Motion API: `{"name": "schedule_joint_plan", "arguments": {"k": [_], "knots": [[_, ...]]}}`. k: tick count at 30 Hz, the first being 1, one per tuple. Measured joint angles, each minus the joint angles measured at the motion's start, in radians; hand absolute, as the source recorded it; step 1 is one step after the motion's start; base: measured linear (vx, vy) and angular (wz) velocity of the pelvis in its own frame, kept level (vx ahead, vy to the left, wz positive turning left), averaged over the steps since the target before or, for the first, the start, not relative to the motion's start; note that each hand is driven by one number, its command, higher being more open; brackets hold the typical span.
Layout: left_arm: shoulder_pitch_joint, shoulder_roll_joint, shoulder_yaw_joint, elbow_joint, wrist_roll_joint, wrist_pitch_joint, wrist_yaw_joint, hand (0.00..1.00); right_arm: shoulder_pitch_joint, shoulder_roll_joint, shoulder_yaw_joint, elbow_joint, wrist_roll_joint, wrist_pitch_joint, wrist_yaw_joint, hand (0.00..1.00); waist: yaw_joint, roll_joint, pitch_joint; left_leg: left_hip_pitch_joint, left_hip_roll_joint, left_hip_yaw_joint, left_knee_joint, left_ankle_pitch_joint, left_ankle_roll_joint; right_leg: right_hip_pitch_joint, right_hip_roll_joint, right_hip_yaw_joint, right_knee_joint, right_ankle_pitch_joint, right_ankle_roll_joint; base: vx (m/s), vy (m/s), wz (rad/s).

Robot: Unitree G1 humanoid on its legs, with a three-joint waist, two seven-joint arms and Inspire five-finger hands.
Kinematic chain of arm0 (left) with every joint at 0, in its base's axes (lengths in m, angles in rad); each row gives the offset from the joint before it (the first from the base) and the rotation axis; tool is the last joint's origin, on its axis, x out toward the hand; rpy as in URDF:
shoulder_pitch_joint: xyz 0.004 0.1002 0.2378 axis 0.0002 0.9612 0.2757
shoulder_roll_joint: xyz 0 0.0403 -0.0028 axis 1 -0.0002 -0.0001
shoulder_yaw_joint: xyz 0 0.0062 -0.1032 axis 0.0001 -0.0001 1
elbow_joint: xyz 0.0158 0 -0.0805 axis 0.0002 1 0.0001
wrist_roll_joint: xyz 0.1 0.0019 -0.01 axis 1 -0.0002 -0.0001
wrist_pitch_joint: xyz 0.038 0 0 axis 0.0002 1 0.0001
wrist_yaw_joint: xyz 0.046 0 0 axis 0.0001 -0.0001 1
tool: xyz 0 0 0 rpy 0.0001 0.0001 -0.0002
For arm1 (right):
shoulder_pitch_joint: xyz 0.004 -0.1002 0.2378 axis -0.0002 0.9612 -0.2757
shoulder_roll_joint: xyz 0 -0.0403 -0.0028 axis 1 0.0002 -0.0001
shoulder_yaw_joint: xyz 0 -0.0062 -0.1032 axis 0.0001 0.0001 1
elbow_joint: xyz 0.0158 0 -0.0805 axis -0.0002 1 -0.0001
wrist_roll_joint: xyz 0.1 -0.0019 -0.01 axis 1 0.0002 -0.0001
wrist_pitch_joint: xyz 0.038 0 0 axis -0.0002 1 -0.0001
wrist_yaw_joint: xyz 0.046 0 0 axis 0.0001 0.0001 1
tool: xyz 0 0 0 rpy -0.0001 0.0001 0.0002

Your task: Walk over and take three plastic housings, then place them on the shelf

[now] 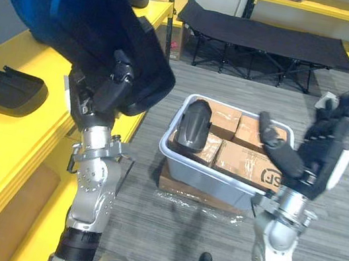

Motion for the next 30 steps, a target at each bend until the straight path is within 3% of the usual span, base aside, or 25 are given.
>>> {"name": "schedule_joint_plan", "arguments": {"k": [2,5,8,10,14,19,26,30], "knots": [[0.054,-0.001,0.003,0.001,0.035,0.023,0.009,0.00,0.029,0.015,-0.027,-0.009,0.020,0.007,0.041,1.00,-0.022,0.006,-0.001,-0.001,0.000,0.005,-0.003,0.000,0.000,-0.006,0.001,0.005,-0.001,0.001,0.002,-0.02,0.016,-0.11],[0.107,-0.001,-0.006,0.002,0.128,0.037,-0.002,0.00,0.086,0.026,-0.048,-0.024,0.080,0.067,0.125,1.00,-0.029,0.013,0.000,0.000,0.000,0.018,-0.008,0.000,0.000,-0.016,0.001,0.017,-0.001,0.002,0.002,0.00,0.018,-0.10],[0.140,0.001,0.001,0.002,0.118,0.037,-0.079,0.00,0.135,0.025,-0.066,-0.018,0.069,0.184,0.181,1.00,-0.029,0.025,0.006,0.000,-0.001,0.024,-0.013,0.000,0.000,-0.021,0.001,0.023,0.000,0.003,0.002,0.03,0.025,-0.04],[0.169,0.005,0.005,0.001,0.041,0.034,-0.199,0.00,0.154,0.024,-0.061,0.000,0.060,0.256,0.202,1.00,-0.024,0.036,0.009,0.000,-0.001,0.024,-0.016,0.000,0.000,-0.022,0.002,0.023,0.000,0.007,0.008,0.02,0.010,0.01],[0.211,0.016,0.004,0.001,0.030,0.026,-0.282,0.00,0.149,0.024,-0.041,0.036,0.117,0.293,0.218,1.00,-0.013,0.038,0.010,-0.001,-0.002,0.018,-0.016,0.000,0.001,-0.021,0.001,0.017,0.002,0.007,0.008,0.03,0.019,0.05],[0.223,0.036,0.025,-0.023,0.031,0.026,-0.261,0.00,0.101,0.023,-0.032,0.092,0.195,0.293,0.302,1.00,-0.005,0.037,0.010,-0.008,-0.006,-0.034,-0.014,0.002,0.004,0.011,-0.008,-0.035,0.008,-0.008,0.012,-0.01,0.002,0.29],[0.274,0.003,0.182,-0.145,0.031,0.015,-0.176,0.00,-0.005,-0.029,0.063,0.168,0.171,0.319,0.419,1.00,0.069,0.049,0.023,-0.048,-0.011,-0.146,0.007,0.013,0.004,0.068,-0.016,-0.151,0.015,-0.031,0.012,-0.01,-0.006,0.48],[0.371,-0.032,0.268,-0.159,-0.021,0.011,-0.167,0.00,-0.039,-0.047,0.093,0.168,0.189,0.365,0.506,1.00,0.108,0.051,0.033,-0.111,-0.018,-0.228,0.072,0.011,0.012,0.091,-0.022,-0.250,0.076,-0.097,0.014,0.01,-0.002,0.74]]}}
